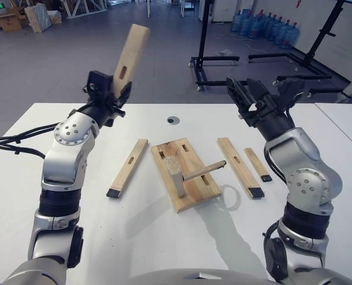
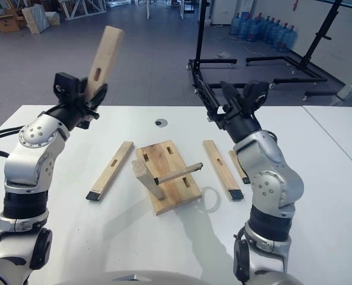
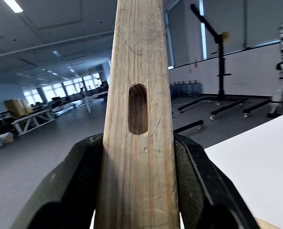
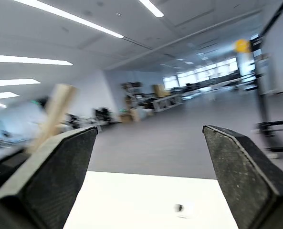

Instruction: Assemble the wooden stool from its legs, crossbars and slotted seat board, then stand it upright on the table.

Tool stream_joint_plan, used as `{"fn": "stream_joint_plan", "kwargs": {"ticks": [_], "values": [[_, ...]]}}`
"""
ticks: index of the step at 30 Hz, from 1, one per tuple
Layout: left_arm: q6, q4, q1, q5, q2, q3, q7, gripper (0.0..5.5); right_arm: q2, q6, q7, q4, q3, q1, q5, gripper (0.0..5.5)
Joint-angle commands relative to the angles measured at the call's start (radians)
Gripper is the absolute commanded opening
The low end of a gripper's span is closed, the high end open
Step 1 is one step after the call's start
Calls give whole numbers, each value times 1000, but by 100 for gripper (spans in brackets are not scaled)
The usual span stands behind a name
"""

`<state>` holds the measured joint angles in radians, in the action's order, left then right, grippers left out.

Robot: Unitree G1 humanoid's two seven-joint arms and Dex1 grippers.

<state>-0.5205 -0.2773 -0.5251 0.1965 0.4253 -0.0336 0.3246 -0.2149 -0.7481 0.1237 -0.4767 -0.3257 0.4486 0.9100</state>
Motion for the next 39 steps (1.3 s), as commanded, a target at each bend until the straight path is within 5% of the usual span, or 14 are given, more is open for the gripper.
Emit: {"fn": "stream_joint_plan", "kwargs": {"ticks": [1, 9, 18, 37, 39], "values": [[53, -103, 15, 34, 11, 81, 121, 202, 61, -62, -225, 22, -52, 54, 481, 408], [-11, -211, 33, 125, -36, 128, 178, 202, 72, 24, -511, 28, 45, -11, 776, 408], [-37, -260, 69, 133, -13, 175, 226, 202, -28, 39, -448, -28, 155, -8, 724, 408], [-70, -289, 93, 148, -9, 198, 228, 202, -12, 140, -459, -16, 204, -36, 646, 100], [-78, -292, 95, 160, -10, 196, 232, 256, -10, 142, -455, -19, 207, -40, 638, 100]]}}
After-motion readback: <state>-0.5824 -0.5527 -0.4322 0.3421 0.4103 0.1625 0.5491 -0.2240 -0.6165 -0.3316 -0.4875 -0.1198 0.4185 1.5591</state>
